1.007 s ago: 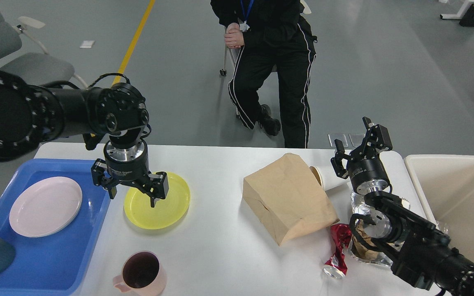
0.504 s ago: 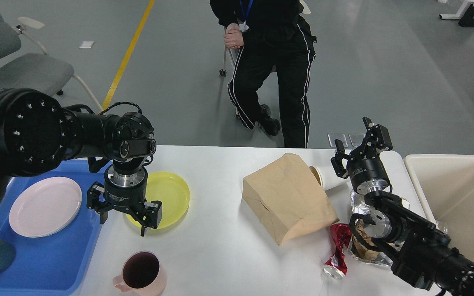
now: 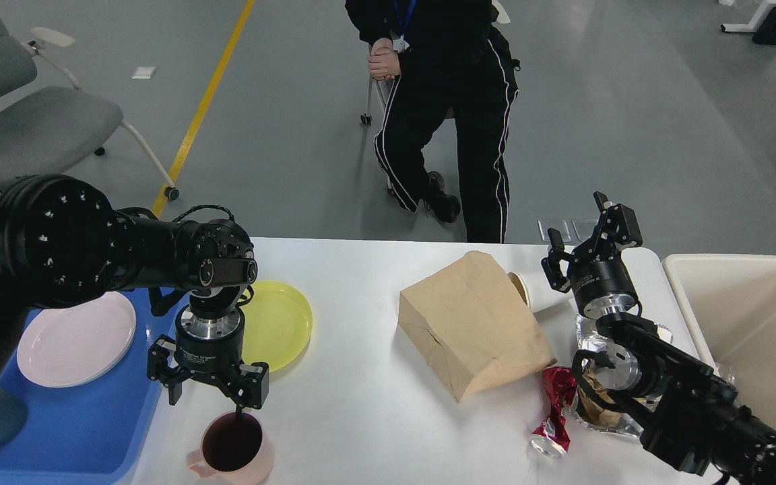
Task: Tidy desktop
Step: 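Move the left gripper over the pink mug and lower it, then grasp the pink mug rim with the left gripper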
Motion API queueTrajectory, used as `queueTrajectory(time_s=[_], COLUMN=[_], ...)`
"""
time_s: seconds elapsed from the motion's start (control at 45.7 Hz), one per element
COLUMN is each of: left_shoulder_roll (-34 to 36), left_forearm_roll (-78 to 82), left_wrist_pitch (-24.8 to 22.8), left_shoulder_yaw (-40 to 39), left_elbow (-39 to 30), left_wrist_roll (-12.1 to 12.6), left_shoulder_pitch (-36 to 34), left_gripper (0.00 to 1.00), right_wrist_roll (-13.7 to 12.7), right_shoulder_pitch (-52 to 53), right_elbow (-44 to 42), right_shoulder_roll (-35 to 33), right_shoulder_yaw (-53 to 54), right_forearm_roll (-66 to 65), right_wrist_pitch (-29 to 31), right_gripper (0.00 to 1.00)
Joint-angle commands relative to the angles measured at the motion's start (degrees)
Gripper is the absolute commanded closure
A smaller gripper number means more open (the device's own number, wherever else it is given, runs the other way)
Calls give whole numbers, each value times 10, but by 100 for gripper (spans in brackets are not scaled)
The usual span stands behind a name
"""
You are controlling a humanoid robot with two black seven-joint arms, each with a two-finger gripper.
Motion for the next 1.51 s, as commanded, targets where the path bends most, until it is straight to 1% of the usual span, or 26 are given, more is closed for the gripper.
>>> queueTrajectory(time_s=[0.0,0.241,0.46,0.547,0.635,0.788,0.898,1.051,1.095,1.117,1.204,1.27,1.489], left_shoulder_roll=[0,-3,-11,-11,-11,-12,-13,-13,-15,-15,-15,-15,-14], left_forearm_roll=[0,1,1,1,-1,-2,-4,-4,-5,-7,-10,-11,-29], left_wrist_pitch=[0,0,0,0,0,0,0,0,0,0,0,0,0], left_shoulder_yaw=[0,-3,-3,-3,-3,-2,-1,-1,-1,-1,-1,-2,-1], left_elbow=[0,10,14,14,14,15,14,14,14,14,14,13,14], left_wrist_roll=[2,0,-1,1,1,0,0,0,0,0,0,-1,-2], left_shoulder_pitch=[5,37,43,46,51,58,63,67,67,67,67,67,63], left_gripper=[4,4,8,18,39,56,61,62,64,67,89,100,100], right_wrist_roll=[0,0,0,0,0,0,0,0,0,0,0,0,0], right_shoulder_pitch=[0,0,0,0,0,0,0,0,0,0,0,0,0], right_elbow=[0,0,0,0,0,0,0,0,0,0,0,0,0], right_shoulder_roll=[0,0,0,0,0,0,0,1,0,0,0,0,0], right_shoulder_yaw=[0,0,0,0,0,0,0,0,0,0,0,0,0], right_forearm_roll=[0,0,0,0,0,0,0,0,0,0,0,0,0], right_wrist_pitch=[0,0,0,0,0,0,0,0,0,0,0,0,0], right_gripper=[0,0,0,0,0,0,0,0,0,0,0,0,0])
